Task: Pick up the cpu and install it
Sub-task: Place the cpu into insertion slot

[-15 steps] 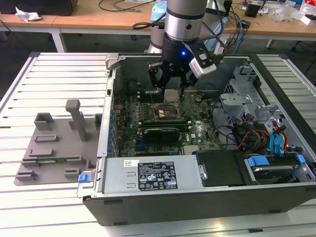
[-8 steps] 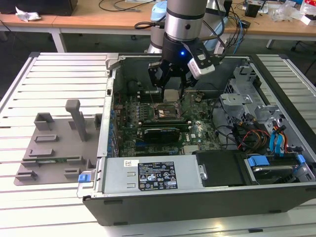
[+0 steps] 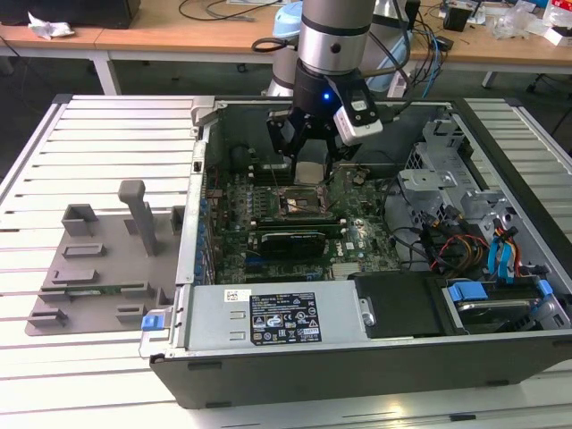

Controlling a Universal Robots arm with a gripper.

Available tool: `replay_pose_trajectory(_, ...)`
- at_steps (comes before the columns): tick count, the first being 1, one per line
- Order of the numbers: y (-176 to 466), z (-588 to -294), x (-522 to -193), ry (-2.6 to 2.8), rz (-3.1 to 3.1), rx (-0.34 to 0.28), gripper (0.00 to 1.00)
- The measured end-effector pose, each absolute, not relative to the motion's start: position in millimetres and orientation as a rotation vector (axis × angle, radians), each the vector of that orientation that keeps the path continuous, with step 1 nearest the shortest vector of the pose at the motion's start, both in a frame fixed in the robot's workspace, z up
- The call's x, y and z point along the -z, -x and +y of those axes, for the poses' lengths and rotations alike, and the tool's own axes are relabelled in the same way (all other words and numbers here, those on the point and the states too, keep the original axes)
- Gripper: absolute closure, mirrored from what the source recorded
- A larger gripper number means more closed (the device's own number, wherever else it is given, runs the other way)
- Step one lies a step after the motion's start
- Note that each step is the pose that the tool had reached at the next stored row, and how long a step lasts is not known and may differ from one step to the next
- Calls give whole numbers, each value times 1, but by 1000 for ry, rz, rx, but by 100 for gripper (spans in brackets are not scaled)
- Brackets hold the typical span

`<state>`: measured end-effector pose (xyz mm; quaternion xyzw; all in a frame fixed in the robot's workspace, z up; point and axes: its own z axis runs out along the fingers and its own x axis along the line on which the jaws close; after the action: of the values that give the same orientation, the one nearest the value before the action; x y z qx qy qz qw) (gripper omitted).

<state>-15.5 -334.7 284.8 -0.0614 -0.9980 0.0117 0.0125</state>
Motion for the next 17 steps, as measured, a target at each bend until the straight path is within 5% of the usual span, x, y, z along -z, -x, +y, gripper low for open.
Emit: replay_pose_trajectory(17,15,-335,-285,339,-3097,-37,45)
